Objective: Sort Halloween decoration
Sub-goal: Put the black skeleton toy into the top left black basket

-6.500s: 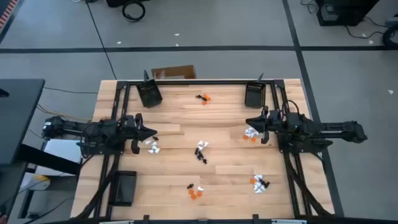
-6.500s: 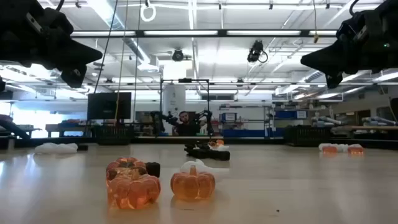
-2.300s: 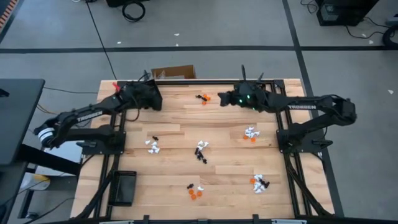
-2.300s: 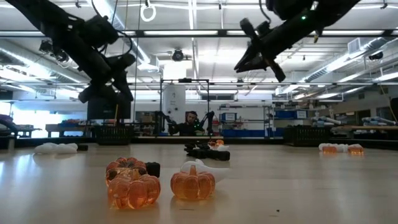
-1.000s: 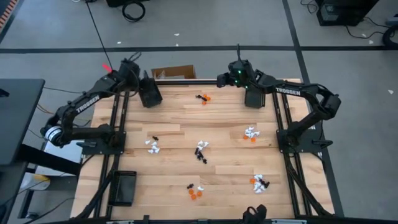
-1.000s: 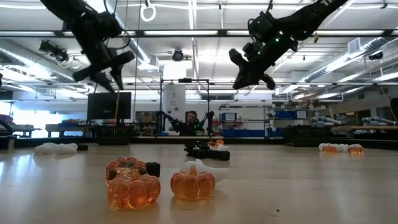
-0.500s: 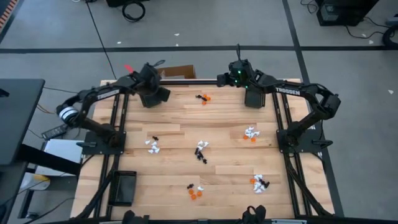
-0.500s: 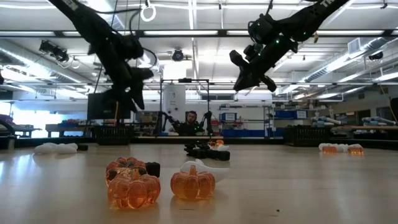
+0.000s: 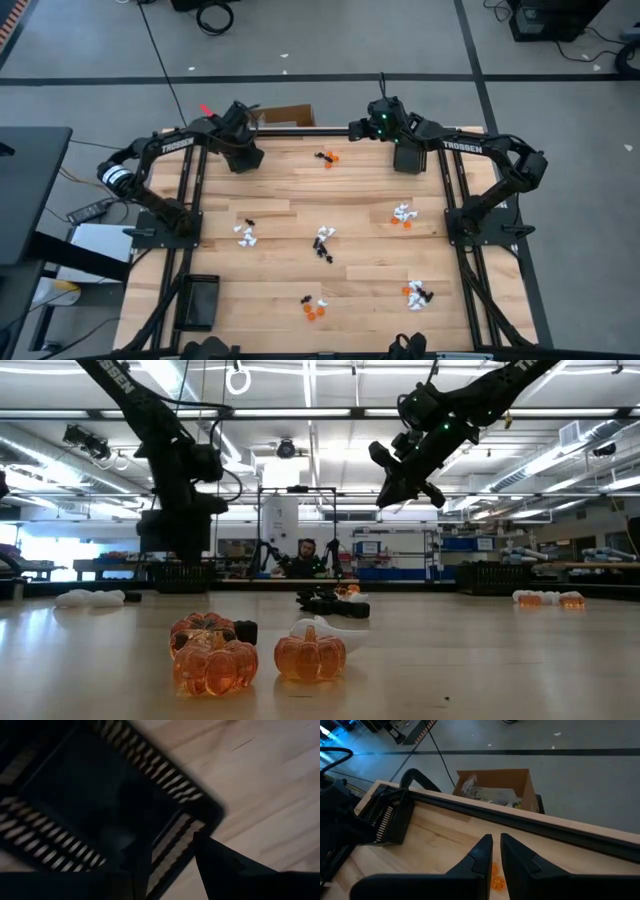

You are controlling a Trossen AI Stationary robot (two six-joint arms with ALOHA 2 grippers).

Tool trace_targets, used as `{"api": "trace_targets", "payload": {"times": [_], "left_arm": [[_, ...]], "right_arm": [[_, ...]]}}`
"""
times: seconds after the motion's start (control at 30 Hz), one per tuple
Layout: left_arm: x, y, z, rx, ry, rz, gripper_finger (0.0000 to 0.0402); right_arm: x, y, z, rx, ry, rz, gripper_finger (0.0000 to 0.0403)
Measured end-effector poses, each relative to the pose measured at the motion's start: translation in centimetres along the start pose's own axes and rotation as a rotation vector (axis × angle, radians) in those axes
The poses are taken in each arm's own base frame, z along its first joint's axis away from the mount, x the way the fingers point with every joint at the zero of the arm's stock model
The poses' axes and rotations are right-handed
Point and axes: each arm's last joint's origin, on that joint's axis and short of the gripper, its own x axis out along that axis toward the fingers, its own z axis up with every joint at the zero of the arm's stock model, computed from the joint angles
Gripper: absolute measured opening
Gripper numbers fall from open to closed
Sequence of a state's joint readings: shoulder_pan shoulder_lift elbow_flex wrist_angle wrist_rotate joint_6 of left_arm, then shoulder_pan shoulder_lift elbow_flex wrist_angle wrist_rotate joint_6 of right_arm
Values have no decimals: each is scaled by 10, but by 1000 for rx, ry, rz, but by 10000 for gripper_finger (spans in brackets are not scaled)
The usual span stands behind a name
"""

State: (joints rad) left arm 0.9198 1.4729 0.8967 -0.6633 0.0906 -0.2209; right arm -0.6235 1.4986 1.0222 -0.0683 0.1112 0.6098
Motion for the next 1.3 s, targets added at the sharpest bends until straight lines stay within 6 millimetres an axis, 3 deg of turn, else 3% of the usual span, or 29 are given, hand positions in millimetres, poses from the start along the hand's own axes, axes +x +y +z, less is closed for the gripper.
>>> {"api": "trace_targets", "payload": {"times": [0.23,0.37,0.53,0.63,0.93,1.07,1.3], "left_arm": [[-17,9,-7,-10,9,14,155],[-38,2,-4,1,-137,-23,155],[-56,-21,8,60,-375,-136,154],[-46,-38,18,140,-433,-231,146],[12,-71,35,327,-392,-457,133],[20,-83,46,394,-353,-523,138],[21,-109,82,599,-364,-525,169]], "right_arm": [[0,1,-1,27,11,10,46],[0,-4,-8,66,83,-31,46],[-3,-13,-19,70,207,-117,46],[-4,-14,-23,112,279,-109,46],[-8,-9,-33,125,402,-61,46],[-15,5,-35,33,452,-53,49],[-23,26,-35,-134,427,-53,75]]}}
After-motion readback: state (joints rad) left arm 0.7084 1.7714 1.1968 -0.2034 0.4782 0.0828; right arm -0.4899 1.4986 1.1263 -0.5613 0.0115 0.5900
